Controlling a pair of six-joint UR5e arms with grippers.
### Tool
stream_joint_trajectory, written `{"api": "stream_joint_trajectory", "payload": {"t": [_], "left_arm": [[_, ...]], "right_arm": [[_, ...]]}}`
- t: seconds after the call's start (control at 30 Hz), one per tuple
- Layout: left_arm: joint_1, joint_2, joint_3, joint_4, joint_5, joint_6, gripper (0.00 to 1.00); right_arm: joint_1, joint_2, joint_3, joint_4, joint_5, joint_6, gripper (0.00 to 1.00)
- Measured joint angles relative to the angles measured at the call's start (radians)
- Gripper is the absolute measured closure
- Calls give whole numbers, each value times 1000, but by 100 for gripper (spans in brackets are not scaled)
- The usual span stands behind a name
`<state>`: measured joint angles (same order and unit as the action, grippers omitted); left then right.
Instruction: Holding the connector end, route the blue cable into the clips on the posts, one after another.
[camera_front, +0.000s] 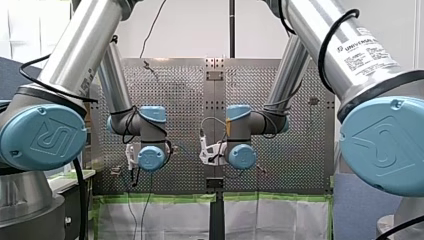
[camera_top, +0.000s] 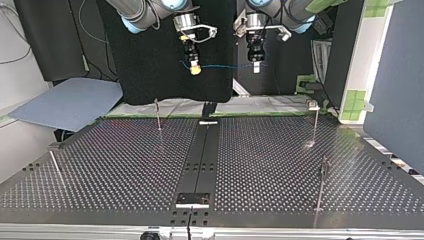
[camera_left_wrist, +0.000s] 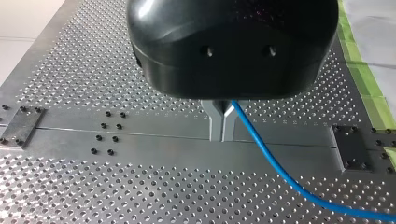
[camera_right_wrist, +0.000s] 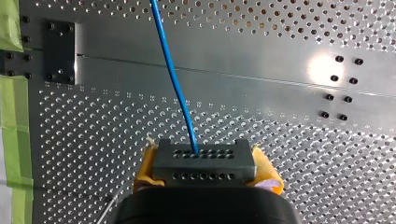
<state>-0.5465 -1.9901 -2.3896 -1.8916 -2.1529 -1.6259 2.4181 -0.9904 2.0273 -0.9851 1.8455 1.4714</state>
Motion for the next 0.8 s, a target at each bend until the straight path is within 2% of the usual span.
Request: {"api": "stream_joint_trajectory", "payload": {"t": [0.17,0.3,0.5,0.8], "left_arm": [[11,-13,-2,7,14,-14,100],[20,-50,-3,10,32,-34,100],[21,-93,-3,11,36,-39,100],[21,-99,-3,11,37,-40,100]], "right_arm": [[0,0,0,0,0,0,100],[0,0,0,0,0,0,100],[0,0,0,0,0,0,100],[0,0,0,0,0,0,100]]}}
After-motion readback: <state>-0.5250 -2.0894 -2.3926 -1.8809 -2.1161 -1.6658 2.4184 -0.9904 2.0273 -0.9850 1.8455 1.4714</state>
